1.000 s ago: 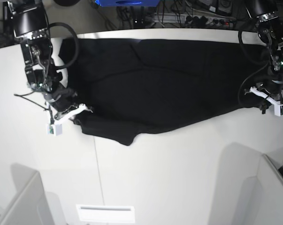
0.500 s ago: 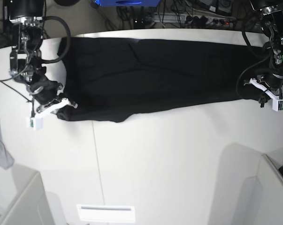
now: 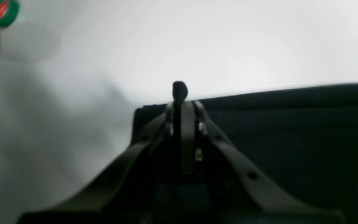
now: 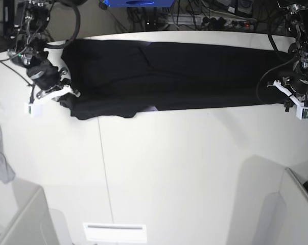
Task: Fold the T-shirt properly
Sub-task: 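Lift the hem with both grippers and fold it toward the collar, then release the hem and move both grippers to the folded edge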
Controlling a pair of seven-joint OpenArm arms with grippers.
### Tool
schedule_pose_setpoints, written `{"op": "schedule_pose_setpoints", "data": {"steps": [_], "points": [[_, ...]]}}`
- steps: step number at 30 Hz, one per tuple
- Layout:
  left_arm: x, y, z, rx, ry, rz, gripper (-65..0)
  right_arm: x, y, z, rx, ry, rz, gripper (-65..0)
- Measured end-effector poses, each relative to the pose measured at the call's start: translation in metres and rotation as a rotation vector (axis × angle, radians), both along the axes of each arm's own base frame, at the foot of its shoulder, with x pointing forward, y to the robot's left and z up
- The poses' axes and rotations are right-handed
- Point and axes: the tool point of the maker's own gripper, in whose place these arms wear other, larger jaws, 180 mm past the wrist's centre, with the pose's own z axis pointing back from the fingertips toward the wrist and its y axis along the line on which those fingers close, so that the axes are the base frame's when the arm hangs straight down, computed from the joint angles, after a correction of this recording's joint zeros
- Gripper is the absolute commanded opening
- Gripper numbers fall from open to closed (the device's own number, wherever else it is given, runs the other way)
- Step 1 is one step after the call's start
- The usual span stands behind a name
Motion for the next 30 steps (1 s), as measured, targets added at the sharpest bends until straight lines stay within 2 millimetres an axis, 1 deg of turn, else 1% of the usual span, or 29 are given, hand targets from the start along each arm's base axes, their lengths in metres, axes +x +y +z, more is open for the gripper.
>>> {"op": "schedule_pose_setpoints", "data": {"steps": [1, 4, 6, 9, 11, 15, 18, 20, 22, 24, 27, 30], "points": [[-0.001, 0.0, -0.001, 0.002, 0.003, 0.0, -65.0, -0.005, 0.002, -0.001, 0.037, 0.009, -0.004, -65.0], [-0.01, 0.008, -0.005, 0.06, 0.042, 0.003, -65.0, -0.01, 0.002, 0.001, 0.084, 0.012, -0.01, -65.0], [-0.015, 0.017, -0.007, 0.125, 0.073, 0.012, -65.0, -0.014, 0.007, 0.002, 0.125, 0.02, 0.001, -65.0], [-0.014, 0.019, -0.006, 0.146, 0.073, 0.014, -65.0, -0.025, 0.008, -0.004, 0.127, 0.049, 0.004, -65.0], [-0.015, 0.019, -0.007, 0.147, 0.077, 0.013, -65.0, -0.036, 0.008, -0.011, 0.126, 0.079, 0.001, -65.0], [-0.029, 0.021, -0.015, 0.161, 0.124, 0.01, -65.0, -0.051, 0.008, -0.019, 0.127, 0.12, -0.001, -65.0], [-0.029, 0.02, -0.015, 0.162, 0.115, 0.005, -65.0, -0.056, 0.006, -0.025, 0.123, 0.142, -0.007, -65.0], [-0.039, 0.02, -0.02, 0.166, 0.146, -0.001, -65.0, -0.058, 0.001, -0.03, 0.088, 0.154, -0.01, -65.0], [-0.049, 0.02, -0.026, 0.164, 0.18, 0.001, -65.0, -0.056, 0.0, -0.029, 0.085, 0.148, -0.012, -65.0], [-0.05, 0.02, -0.027, 0.163, 0.182, 0.002, -65.0, -0.056, 0.0, -0.029, 0.084, 0.148, -0.012, -65.0], [-0.048, 0.021, -0.026, 0.164, 0.174, 0.002, -65.0, -0.061, 0.008, -0.036, 0.084, 0.17, 0.0, -65.0], [-0.048, 0.021, -0.026, 0.163, 0.174, 0.002, -65.0, -0.061, 0.02, -0.036, 0.116, 0.176, 0.019, -65.0]]}}
